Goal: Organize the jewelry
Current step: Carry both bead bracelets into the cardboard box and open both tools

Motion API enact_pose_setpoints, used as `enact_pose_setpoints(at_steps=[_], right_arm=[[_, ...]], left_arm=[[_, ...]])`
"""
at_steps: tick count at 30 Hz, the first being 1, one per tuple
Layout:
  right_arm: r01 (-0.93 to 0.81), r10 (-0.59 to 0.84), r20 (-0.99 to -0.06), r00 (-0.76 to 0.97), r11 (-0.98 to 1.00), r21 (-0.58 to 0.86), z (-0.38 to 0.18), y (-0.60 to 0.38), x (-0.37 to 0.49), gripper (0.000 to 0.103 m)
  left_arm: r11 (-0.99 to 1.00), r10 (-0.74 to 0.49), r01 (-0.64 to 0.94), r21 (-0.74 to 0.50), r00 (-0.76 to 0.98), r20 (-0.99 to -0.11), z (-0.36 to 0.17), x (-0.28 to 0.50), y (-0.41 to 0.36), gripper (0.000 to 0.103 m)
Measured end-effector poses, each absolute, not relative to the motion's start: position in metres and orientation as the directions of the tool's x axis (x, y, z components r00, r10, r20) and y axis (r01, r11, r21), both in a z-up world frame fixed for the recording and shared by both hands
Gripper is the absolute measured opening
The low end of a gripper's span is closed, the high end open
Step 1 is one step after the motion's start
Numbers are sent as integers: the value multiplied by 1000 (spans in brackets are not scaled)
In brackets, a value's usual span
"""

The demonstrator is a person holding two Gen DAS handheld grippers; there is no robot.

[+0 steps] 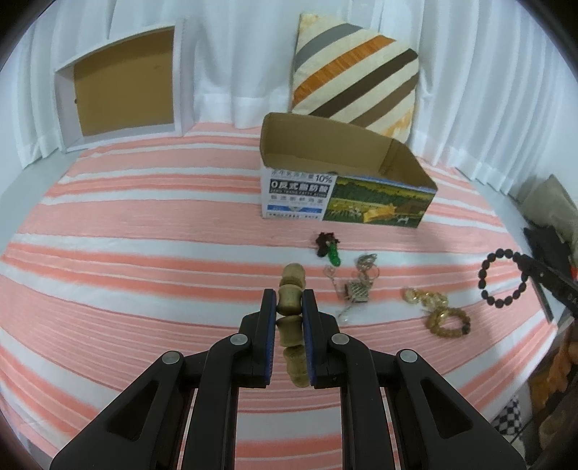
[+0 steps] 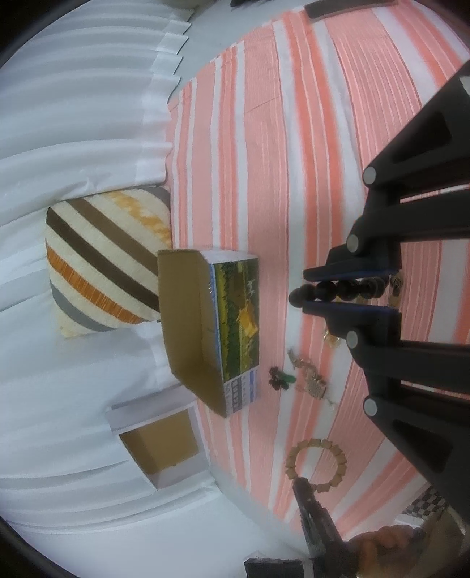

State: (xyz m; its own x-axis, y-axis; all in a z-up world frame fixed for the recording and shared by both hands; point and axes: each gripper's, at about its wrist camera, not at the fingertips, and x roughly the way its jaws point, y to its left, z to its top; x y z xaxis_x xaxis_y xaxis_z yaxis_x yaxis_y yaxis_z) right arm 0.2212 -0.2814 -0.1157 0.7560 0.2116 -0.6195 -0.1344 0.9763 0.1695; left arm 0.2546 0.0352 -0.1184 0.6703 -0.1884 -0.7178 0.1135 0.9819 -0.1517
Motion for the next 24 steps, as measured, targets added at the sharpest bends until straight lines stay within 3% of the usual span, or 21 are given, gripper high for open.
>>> enact_pose_setpoints(at_steps=[17,24], right_arm=[[-255,300,-534,790,954,159,-50,-251,279,11],[-286,310,-505,806,950,127,-24,-236,324,11]], left_arm=[[950,-308,197,-244,732,-608,-27,313,28,12],[948,-316,227,-222,744,-588,-2,360,13,12]])
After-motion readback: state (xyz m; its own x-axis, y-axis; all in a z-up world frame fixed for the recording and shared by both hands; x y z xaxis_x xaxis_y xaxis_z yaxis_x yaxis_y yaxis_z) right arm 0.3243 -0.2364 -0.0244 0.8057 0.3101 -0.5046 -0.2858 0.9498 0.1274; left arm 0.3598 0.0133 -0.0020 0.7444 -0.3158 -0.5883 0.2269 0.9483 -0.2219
